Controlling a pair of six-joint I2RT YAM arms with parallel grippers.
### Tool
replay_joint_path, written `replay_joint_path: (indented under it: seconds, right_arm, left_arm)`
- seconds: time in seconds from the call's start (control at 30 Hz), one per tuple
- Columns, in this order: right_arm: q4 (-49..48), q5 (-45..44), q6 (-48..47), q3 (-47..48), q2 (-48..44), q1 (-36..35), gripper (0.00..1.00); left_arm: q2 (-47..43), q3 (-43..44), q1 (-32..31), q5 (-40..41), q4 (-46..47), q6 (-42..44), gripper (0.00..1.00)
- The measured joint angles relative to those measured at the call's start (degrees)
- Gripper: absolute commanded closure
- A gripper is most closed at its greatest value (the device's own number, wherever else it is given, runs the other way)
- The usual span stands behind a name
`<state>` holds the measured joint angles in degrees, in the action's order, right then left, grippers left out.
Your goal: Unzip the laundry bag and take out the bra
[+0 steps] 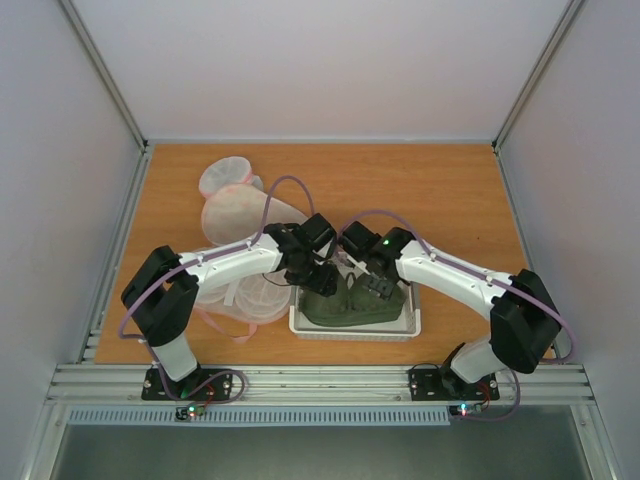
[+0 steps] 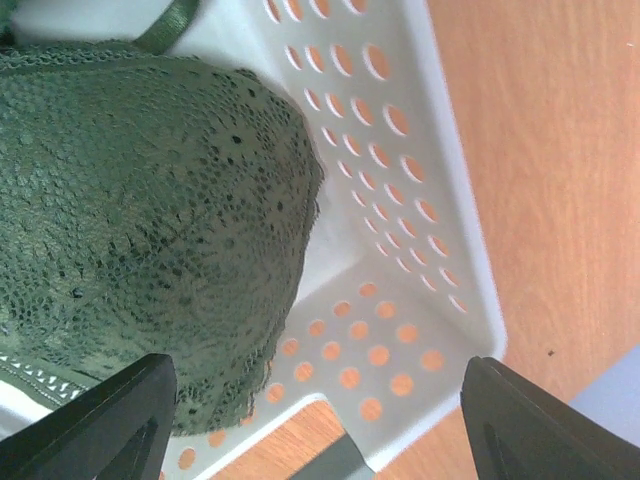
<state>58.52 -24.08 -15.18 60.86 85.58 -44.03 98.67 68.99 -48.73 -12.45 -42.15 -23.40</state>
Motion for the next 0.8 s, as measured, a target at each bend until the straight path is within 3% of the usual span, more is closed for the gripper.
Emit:
replay_joint_path:
  seconds: [0.13, 0.33, 0.8]
  right_arm:
    - [1.97, -0.61, 1.18, 2.69, -0.46, 0.09, 0.20]
    - [3.50, 3.34, 6.19, 11.85, -2.78, 0.76, 0.18]
    - [-9.90, 10.71, 15.87, 15.41, -12.00, 2.49, 0.05]
  left_arm:
    - [-0.02, 1.46, -0.02, -0.09, -0.57, 0.42, 0.20]
    - [-0.87, 7.85, 0.37, 0.22, -0.96, 1.84, 0.18]
    - [-5.14, 16.48, 3.13, -2.89, -8.72, 14.23, 0.01]
